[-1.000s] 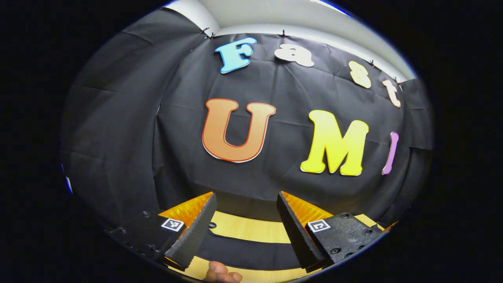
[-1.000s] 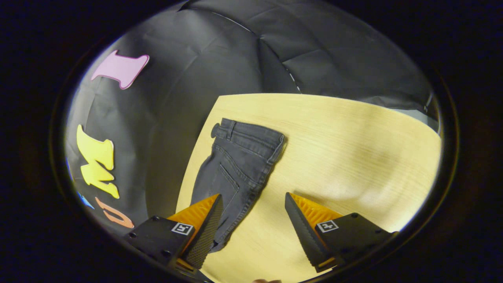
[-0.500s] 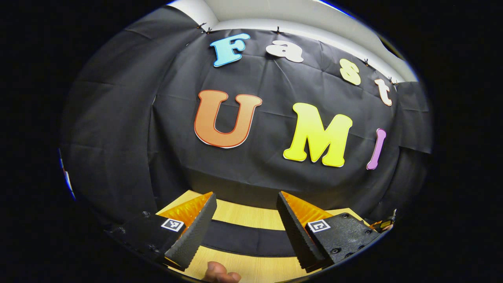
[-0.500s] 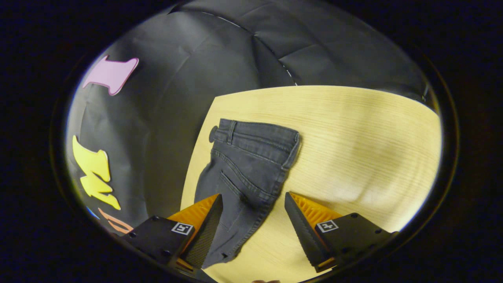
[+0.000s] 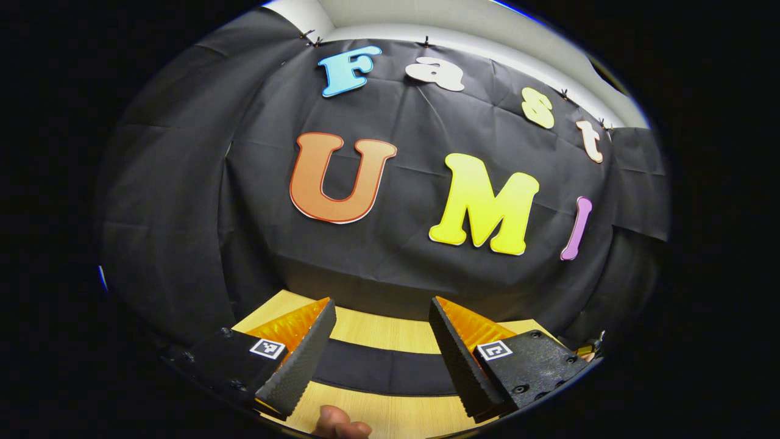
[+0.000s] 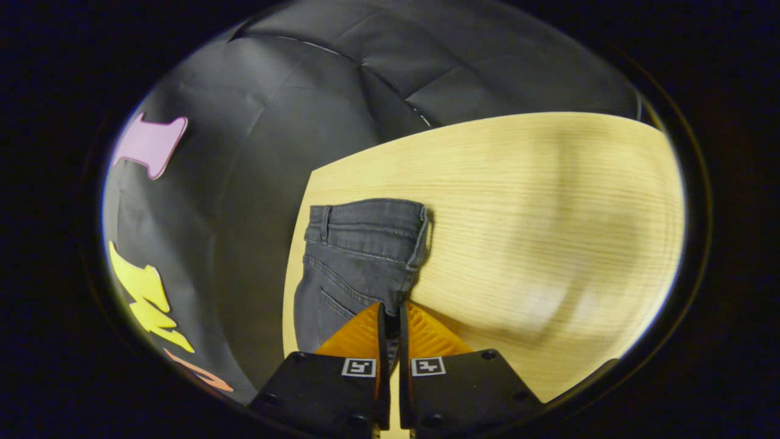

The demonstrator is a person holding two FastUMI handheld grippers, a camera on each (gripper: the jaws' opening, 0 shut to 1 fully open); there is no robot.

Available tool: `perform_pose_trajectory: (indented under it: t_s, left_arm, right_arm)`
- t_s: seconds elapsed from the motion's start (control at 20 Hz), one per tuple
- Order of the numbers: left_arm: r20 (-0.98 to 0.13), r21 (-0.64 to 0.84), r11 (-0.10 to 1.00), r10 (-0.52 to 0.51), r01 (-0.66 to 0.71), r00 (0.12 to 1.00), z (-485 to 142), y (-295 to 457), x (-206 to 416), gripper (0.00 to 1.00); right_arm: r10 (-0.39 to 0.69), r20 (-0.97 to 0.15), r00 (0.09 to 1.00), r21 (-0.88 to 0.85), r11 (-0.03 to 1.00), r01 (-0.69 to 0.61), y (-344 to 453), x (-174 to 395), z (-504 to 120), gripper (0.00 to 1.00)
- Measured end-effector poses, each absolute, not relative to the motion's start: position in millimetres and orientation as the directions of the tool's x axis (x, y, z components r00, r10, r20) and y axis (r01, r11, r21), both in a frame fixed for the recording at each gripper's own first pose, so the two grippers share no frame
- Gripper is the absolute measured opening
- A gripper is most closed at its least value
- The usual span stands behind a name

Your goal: Grasp the waist and the cuffs of the jeans and fold them to make the two legs overlap; first hold the waist and fold one-third of the jeans toward the cuffs, then hold the cuffs and fold the remaining one-third in the same direction to finish folding.

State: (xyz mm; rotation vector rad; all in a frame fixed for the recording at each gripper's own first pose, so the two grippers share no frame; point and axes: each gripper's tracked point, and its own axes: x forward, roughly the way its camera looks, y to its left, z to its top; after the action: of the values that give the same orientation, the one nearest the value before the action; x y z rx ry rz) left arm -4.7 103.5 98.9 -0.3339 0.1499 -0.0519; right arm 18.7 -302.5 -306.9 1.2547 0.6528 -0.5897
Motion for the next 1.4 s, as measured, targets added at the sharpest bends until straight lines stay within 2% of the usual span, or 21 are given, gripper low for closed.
perform_pose_trajectory:
  t_s: [0.05,0.4,0.8,1.15,1.4]
  left_arm:
    - [-0.138,-0.331,0.943,-0.076,0.027,0.987,99.6,103.3,-5.0,0.98]
    - [-0.146,-0.329,0.944,-0.073,0.021,0.987,99.6,108.0,-6.7,0.98]
    - [-0.158,-0.348,0.938,-0.068,0.008,0.985,93.4,112.5,-11.7,0.98]
    - [-0.173,-0.352,0.936,-0.043,-0.021,0.984,90.3,125.4,-25.7,0.98]
    - [-0.188,-0.348,0.936,-0.015,-0.052,0.982,87.2,136.5,-33.4,0.98]
  right_arm:
    - [-0.049,-0.736,0.675,0.645,0.253,0.721,-303.1,20.9,-309.3,0.01]
    - [-0.061,-0.682,0.729,0.666,0.360,0.653,-301.7,28.9,-273.0,0.01]
    - [-0.122,-0.556,0.823,0.499,0.742,0.447,-251.7,62.6,-175.0,0.01]
    - [-0.068,-0.453,0.889,0.396,0.878,0.268,-180.5,76.3,-117.5,0.01]
    - [0.030,-0.394,0.919,0.320,0.941,0.107,-106.9,72.3,-92.7,0.01]
